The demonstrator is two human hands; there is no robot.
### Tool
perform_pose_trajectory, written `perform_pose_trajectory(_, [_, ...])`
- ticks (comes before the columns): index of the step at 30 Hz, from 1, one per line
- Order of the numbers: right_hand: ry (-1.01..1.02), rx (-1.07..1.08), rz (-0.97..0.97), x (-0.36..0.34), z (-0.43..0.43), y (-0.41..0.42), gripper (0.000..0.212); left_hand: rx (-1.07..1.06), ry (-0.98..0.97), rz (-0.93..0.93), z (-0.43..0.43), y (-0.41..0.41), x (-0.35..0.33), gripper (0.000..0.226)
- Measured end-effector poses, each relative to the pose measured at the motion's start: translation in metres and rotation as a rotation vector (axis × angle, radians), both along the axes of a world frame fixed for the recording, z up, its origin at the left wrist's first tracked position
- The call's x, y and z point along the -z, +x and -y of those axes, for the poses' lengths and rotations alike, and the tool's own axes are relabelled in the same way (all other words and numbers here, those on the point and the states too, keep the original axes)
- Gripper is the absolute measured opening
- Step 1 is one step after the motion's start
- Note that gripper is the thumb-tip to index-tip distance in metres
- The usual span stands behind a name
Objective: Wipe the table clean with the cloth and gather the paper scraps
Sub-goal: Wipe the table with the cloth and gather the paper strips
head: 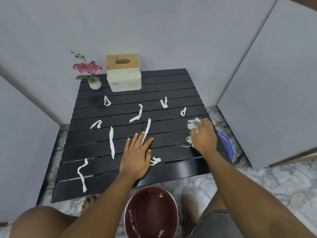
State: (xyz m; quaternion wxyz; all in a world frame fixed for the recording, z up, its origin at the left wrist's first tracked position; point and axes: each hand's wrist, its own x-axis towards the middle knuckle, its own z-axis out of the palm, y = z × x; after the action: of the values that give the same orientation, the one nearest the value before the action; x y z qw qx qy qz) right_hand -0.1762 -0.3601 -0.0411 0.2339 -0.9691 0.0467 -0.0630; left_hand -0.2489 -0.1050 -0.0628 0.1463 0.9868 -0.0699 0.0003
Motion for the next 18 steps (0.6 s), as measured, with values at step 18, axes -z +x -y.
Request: perform_pose_trajectory(18, [0.107,0.074,0.025,0.002,-0.012,-0.019,0.037,0.007,0.016,0.013,-0.001,0.0,0.001,0.052])
